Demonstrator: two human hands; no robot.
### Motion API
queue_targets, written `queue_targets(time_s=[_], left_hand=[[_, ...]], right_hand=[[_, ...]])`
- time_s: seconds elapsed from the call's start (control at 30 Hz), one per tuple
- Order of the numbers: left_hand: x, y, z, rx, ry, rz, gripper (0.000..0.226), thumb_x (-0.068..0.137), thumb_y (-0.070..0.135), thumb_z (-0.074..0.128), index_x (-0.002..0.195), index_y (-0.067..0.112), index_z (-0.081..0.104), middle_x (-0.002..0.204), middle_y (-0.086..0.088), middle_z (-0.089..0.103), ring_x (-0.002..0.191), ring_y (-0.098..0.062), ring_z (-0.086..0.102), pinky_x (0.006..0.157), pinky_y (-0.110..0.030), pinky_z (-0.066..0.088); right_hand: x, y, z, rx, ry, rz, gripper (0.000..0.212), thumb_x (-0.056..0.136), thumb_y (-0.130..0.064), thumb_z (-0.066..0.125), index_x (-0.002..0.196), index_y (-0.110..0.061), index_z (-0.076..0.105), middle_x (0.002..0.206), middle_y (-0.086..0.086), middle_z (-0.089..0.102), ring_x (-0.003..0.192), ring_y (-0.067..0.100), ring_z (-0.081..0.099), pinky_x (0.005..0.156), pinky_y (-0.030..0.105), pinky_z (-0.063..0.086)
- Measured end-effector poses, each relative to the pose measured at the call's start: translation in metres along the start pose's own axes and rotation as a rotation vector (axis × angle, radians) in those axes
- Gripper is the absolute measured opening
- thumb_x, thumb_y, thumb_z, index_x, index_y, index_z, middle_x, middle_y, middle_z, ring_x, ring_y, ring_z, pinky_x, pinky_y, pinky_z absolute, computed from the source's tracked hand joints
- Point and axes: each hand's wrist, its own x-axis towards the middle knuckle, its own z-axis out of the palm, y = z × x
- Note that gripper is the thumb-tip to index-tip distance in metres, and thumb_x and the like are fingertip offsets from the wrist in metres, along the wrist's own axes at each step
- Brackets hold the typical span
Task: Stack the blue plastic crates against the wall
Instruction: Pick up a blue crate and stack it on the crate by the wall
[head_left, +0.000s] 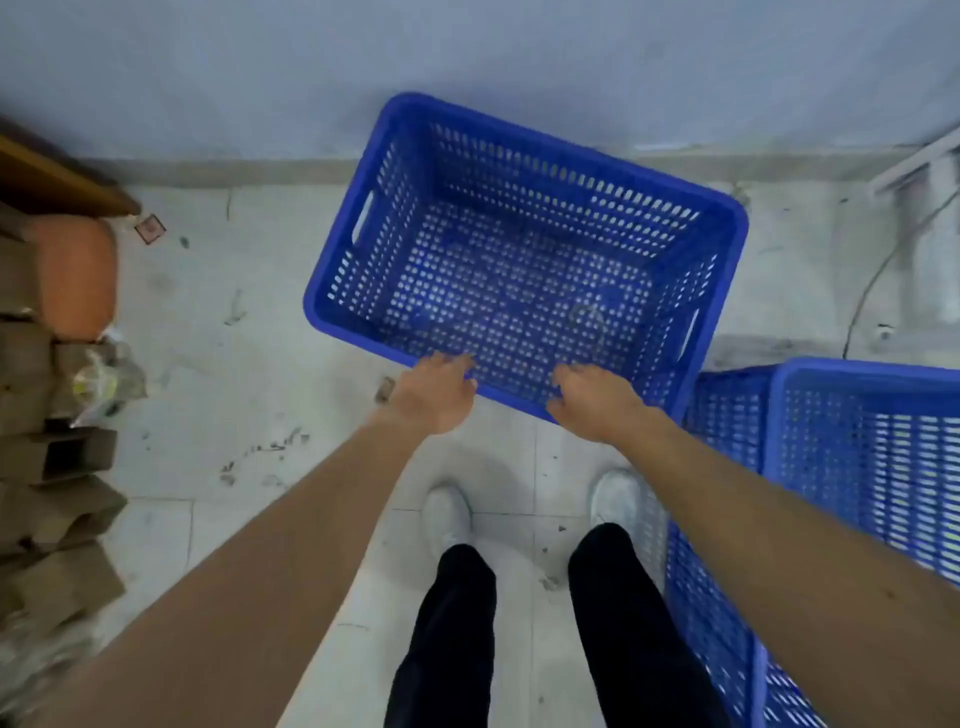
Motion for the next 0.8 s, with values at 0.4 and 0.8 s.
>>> queue_targets(time_s=[0.4, 0.8], left_hand=[[0.071, -0.047, 0.082, 0.319, 0.147, 0.226, 0.048, 0.103, 0.049, 0.029, 0.142, 0.027, 0.047, 0.15, -0.002, 0.045, 0.142, -0.022, 0.034, 0.123, -0.041, 0.016], [0.086, -0.085, 0.043, 0.471, -0.018, 0.178, 0.058, 0.099, 0.061, 0.029, 0.148, 0.032, 0.039, 0.15, 0.002, 0.046, 0.143, -0.018, 0.036, 0.124, -0.045, 0.014]], right_hand=[[0.057, 0.047, 0.11, 0.012, -0.002, -0.14, 0.052, 0.098, -0.032, 0.044, 0.148, -0.028, 0.031, 0.135, -0.001, 0.056, 0.118, 0.022, 0.053, 0.094, 0.039, 0.047], [0.07, 0.046, 0.089, -0.238, -0.205, -0.204, 0.071, 0.09, -0.015, 0.052, 0.153, -0.019, 0.018, 0.13, 0.008, 0.056, 0.112, 0.028, 0.058, 0.093, 0.043, 0.052]])
